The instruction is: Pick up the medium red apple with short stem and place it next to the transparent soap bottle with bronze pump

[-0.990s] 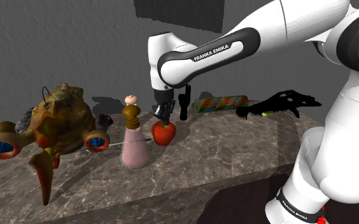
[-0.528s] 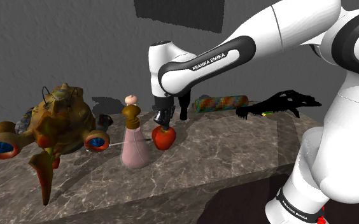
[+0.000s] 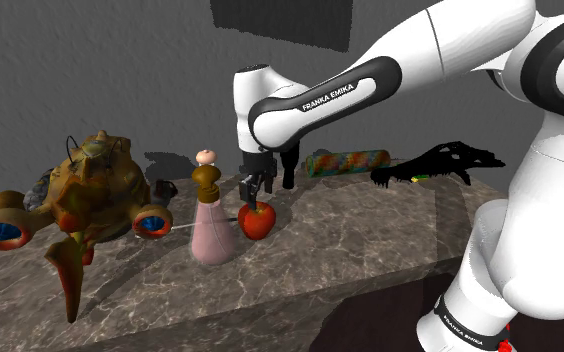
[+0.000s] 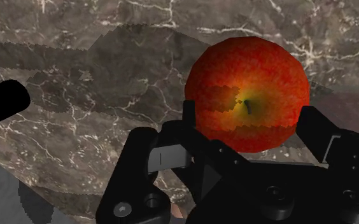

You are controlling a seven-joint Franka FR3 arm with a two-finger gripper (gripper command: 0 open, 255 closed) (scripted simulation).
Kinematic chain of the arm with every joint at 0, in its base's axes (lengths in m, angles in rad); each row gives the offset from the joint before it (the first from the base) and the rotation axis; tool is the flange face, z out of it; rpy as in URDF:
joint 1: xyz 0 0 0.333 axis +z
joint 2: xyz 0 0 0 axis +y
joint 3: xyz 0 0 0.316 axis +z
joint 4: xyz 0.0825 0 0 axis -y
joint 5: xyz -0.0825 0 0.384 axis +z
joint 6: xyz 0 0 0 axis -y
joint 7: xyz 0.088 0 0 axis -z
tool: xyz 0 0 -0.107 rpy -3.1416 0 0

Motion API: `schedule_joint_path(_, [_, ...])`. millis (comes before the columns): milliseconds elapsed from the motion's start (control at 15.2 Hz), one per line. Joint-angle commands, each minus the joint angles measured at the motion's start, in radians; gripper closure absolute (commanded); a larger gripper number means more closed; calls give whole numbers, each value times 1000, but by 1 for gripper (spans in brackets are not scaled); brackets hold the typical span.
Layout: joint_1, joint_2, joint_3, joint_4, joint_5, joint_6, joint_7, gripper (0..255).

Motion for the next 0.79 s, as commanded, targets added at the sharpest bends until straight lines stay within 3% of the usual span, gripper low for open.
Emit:
schedule_joint_path(0, [0, 0, 0, 0, 0, 0, 0, 0])
schedule_joint_path(132, [0, 0, 0, 0, 0, 0, 0, 0])
schedule_joint_path(396, [4, -34, 4, 89, 6, -123, -3, 0])
schedule_joint_path(726, [4, -34, 4, 89, 6, -123, -3, 0])
